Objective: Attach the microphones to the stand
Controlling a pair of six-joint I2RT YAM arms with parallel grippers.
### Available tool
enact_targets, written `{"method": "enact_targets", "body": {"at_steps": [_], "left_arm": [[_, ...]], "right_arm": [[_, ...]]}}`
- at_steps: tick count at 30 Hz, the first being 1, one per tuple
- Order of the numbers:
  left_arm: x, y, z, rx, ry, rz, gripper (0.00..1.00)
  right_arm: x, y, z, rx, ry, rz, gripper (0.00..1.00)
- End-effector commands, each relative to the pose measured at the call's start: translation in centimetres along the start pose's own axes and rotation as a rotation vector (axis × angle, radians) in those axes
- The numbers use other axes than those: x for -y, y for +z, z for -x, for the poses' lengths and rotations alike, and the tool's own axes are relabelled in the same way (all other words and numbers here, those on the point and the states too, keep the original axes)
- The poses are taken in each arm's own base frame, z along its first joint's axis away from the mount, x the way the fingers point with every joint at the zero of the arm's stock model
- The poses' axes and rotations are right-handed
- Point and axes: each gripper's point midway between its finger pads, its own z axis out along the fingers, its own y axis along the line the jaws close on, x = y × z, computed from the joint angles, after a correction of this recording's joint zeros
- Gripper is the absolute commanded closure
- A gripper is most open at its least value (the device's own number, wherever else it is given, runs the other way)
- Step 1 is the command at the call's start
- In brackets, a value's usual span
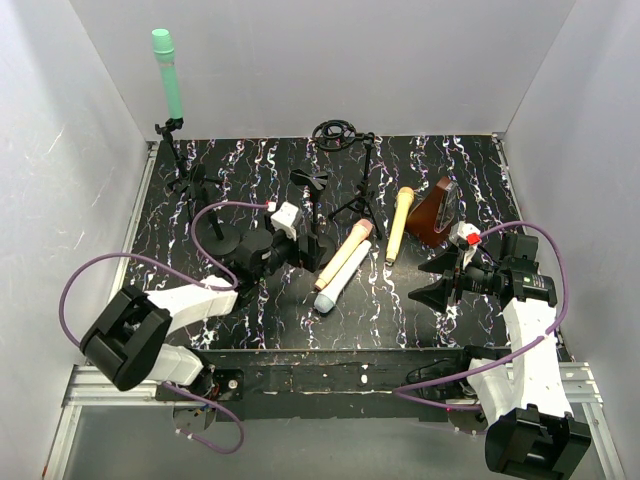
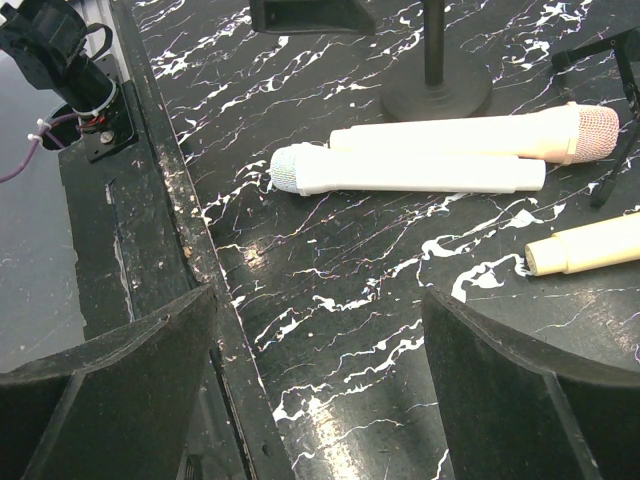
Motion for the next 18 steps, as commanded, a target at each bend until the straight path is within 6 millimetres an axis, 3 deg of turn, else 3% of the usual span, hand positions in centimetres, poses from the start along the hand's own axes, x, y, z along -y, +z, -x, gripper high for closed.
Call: {"method": "enact_targets", "body": {"at_steps": [1, 4, 6, 13, 18], "left_arm": [[-0.1, 1.2, 4.7, 0.171, 0.042, 0.014, 0.02], [-1.1, 1.6, 5.8, 0.23, 0.032, 0.06, 0.03], [-1.6, 2.1, 6.4, 0.249, 0.027, 0.072, 0.12], [-1.7, 3.7, 8.5, 0.3, 0.035, 0.062, 0.29], [-1.7, 4.5, 8.9, 0.304, 0.047, 0.05, 0.39]], "right_arm": [[0.1, 0.0, 0.1, 0.009, -0.013, 0.001, 0.1], [0.1, 0.0, 0.0, 0.008, -0.012, 0.0, 0.1], [0.2, 0.0, 0.0, 0.008, -0.015, 0.0, 0.1], [0.2, 0.0, 0.0, 0.005, -0.016, -0.004, 0.1], [0.2, 0.0, 0.0, 0.005, -0.016, -0.003, 0.1]]}}
